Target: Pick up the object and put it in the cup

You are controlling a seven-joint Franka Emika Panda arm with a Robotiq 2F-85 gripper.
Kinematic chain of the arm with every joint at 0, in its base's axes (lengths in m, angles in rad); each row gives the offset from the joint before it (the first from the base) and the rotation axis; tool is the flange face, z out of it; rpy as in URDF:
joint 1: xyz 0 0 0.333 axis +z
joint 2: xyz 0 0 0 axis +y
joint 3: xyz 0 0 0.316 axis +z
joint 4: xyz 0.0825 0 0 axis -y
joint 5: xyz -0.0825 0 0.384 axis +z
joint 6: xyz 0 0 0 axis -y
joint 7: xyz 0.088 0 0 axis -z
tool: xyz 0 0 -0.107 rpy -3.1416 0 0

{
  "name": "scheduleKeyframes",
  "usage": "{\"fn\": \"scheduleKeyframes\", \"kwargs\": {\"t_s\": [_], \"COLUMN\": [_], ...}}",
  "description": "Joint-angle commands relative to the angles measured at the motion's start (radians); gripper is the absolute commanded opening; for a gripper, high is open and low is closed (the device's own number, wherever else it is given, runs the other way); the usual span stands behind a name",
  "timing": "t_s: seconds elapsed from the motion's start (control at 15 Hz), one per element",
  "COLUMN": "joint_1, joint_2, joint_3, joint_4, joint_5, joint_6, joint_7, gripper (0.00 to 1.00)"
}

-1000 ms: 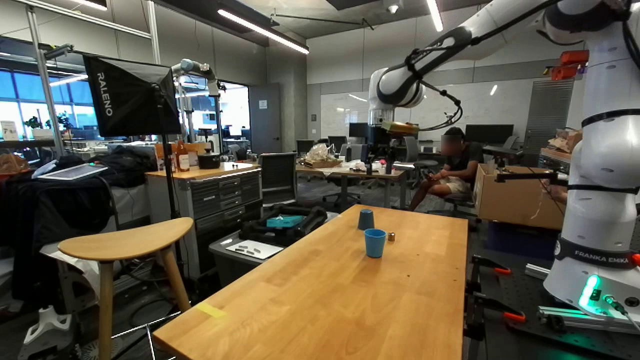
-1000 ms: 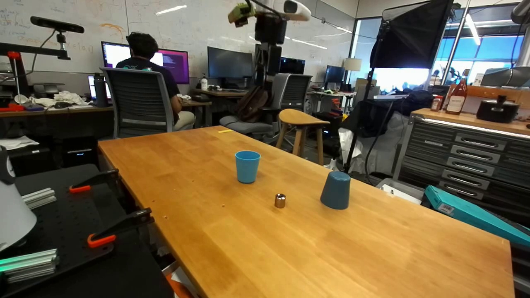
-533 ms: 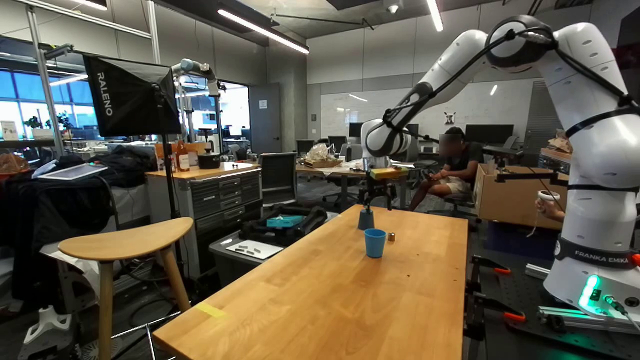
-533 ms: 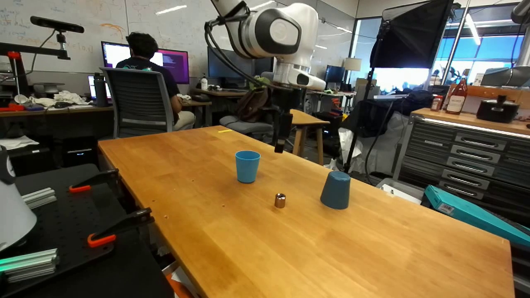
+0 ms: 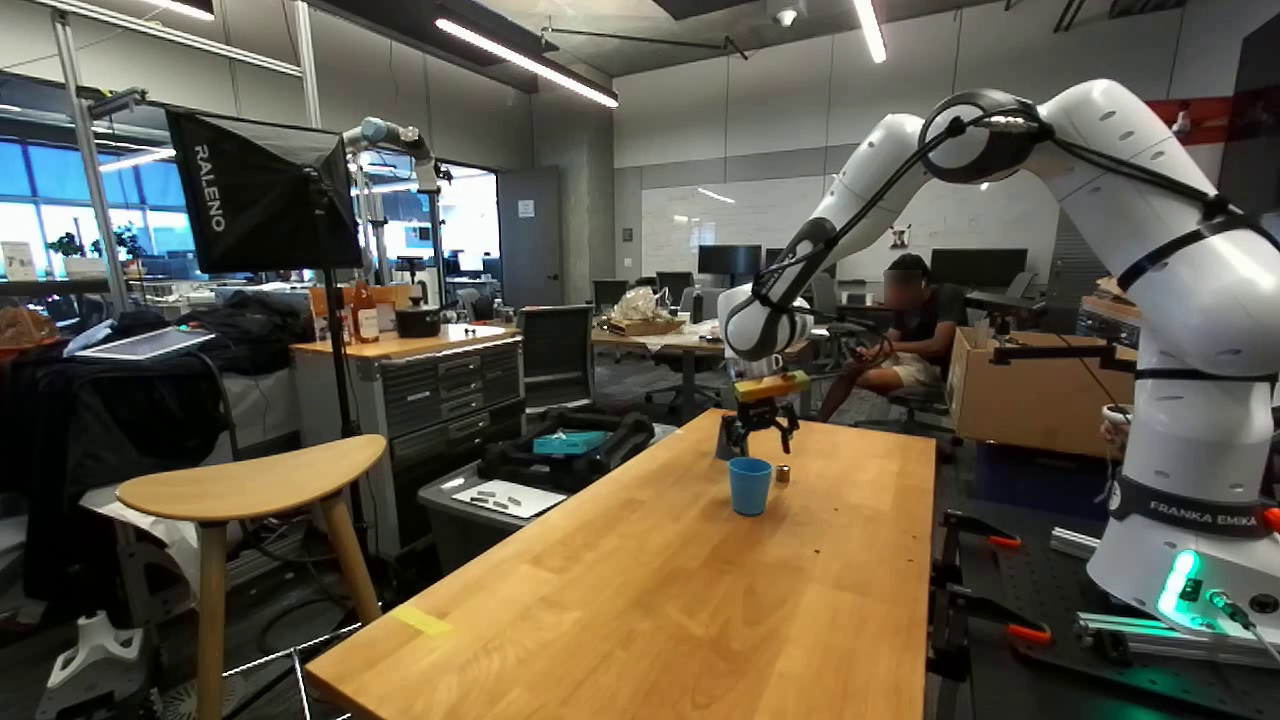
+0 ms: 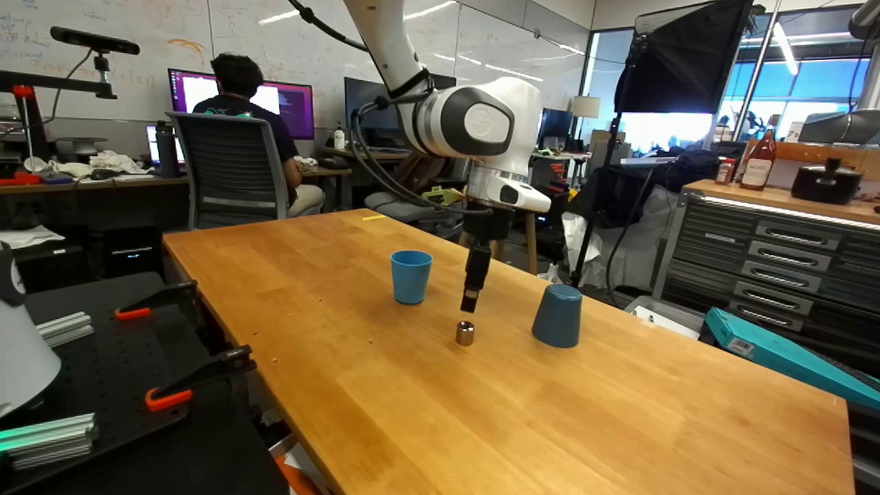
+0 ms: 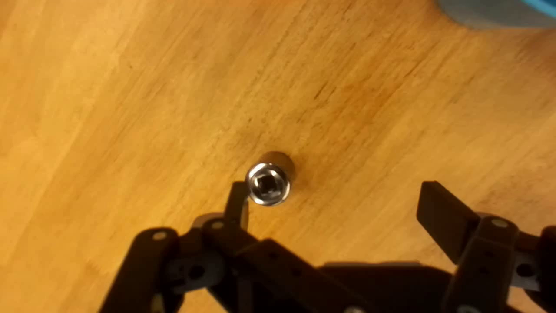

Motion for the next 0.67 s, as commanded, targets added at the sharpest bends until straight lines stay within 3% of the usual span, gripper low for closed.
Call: {"fn": "scheduleKeyframes", "kwargs": {"t_s": [0.0, 0.27, 0.33, 0.4, 0.6], "joint_1": [0.023, 0.024, 0.027, 0.031, 0.028], "joint_2": [0.060, 0.094, 0.102, 0.107, 0.105], "joint_3": [-0.050, -0.059, -0.062, -0.065, -0.059], "joint_4": [0.020, 0.023, 0.020, 0.018, 0.017], "joint_5": [-0.001, 0.000, -0.002, -0.004, 0.008], "joint_6": [0.020, 0.034, 0.056, 0.079, 0.111], "joint_7": [0.051, 0.062, 0.067, 0.076, 0.075], "gripper": [1.00, 1.00, 0.75, 0.74, 0.49]}}
